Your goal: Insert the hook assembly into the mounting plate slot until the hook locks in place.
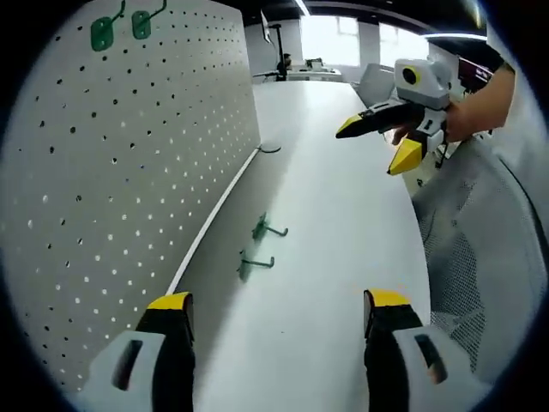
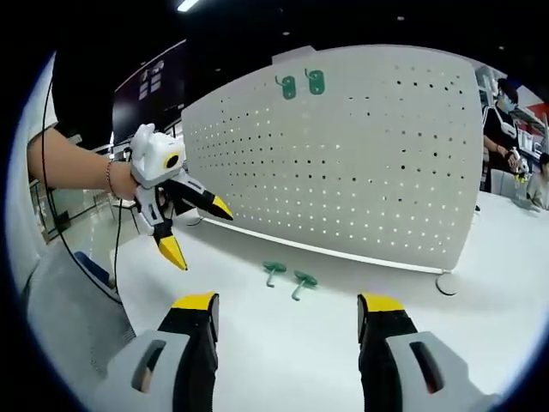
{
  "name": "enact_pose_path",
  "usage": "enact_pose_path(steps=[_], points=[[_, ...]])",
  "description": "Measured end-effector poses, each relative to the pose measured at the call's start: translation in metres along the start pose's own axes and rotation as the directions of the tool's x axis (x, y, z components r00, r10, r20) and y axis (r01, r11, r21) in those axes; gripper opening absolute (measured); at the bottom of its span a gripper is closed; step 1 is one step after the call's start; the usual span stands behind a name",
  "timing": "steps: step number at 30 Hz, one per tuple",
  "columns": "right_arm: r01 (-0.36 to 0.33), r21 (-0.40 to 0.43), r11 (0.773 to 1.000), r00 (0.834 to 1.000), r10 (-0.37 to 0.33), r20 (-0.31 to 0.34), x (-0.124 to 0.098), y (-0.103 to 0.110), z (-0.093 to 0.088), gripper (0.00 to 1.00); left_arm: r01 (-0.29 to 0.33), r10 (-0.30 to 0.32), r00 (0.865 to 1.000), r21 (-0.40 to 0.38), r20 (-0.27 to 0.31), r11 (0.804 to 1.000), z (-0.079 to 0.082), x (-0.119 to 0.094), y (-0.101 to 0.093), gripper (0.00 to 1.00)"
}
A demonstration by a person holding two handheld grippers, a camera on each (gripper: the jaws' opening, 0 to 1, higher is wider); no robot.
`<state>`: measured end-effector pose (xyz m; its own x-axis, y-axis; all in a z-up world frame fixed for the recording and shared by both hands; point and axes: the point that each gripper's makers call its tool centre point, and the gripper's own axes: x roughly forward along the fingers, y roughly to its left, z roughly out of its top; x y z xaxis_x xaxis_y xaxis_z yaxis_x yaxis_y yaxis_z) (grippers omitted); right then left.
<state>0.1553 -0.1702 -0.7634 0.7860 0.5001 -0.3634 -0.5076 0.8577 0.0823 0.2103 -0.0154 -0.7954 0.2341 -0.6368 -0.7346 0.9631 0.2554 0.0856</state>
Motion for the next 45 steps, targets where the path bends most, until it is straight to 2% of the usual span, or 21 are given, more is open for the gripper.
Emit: enact_pose_path(steps=[5, 15, 32, 45], points=[[-0.001, 0.000, 1.000, 1.000, 0.001, -0.001, 0.000, 0.000, 0.000, 0.63, 0.029, -0.028, 0.999, 0.042, -0.034, 0.999, -0.001, 0.005, -0.003, 0.83], [-0.002, 0.003, 1.000, 1.000, 0.002, -0.003, 0.000, 0.000, -0.001, 0.62, 0.069, -0.063, 0.995, 0.073, -0.075, 0.995, -0.001, 0.015, -0.001, 0.83], [-0.006, 0.011, 1.000, 1.000, 0.006, -0.006, 0.001, 0.001, -0.002, 0.63, 0.116, -0.106, 0.987, 0.079, -0.121, 0.990, -0.010, 0.031, 0.004, 0.84], [-0.008, 0.021, 1.000, 1.000, 0.008, -0.008, 0.001, 0.000, -0.003, 0.63, 0.150, -0.135, 0.976, 0.078, -0.174, 0.986, -0.022, 0.045, 0.010, 0.83]])
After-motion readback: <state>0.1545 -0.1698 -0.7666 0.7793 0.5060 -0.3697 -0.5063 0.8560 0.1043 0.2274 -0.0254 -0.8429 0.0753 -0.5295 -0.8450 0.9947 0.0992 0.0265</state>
